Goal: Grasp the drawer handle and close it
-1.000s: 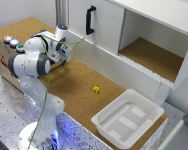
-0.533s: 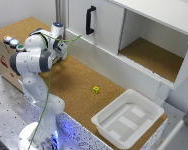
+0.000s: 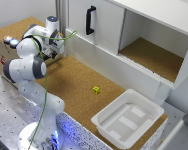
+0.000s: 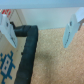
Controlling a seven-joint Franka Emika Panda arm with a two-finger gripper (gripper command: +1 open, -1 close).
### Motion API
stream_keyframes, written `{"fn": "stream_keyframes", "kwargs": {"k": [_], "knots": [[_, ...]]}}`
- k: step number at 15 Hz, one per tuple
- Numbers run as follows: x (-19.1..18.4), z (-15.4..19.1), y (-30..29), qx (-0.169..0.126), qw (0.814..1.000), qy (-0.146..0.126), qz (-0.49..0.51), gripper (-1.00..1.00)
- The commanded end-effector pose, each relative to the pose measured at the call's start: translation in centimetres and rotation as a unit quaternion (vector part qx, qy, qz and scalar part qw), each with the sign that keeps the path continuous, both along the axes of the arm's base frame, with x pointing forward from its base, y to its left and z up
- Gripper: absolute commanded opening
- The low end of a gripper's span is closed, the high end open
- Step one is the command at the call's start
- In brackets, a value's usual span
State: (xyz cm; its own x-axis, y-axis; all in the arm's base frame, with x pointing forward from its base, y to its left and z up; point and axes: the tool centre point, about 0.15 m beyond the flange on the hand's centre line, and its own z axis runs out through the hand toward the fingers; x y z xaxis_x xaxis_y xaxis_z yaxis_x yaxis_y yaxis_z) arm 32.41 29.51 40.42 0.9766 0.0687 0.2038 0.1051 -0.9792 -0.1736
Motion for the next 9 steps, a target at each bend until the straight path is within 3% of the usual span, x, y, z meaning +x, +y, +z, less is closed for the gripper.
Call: {"fn": "stream_keyframes", "kwargs": {"k": [1, 4, 9], "knots": [[0.7, 3.4, -3.1, -0.052, 0.996, -0.043, -0.053, 1.0], [3.9, 6.5, -6.1, -0.056, 0.994, -0.058, -0.077, 1.0], [4.3, 6.7, -6.5, -0.061, 0.993, -0.056, -0.084, 1.0]]}}
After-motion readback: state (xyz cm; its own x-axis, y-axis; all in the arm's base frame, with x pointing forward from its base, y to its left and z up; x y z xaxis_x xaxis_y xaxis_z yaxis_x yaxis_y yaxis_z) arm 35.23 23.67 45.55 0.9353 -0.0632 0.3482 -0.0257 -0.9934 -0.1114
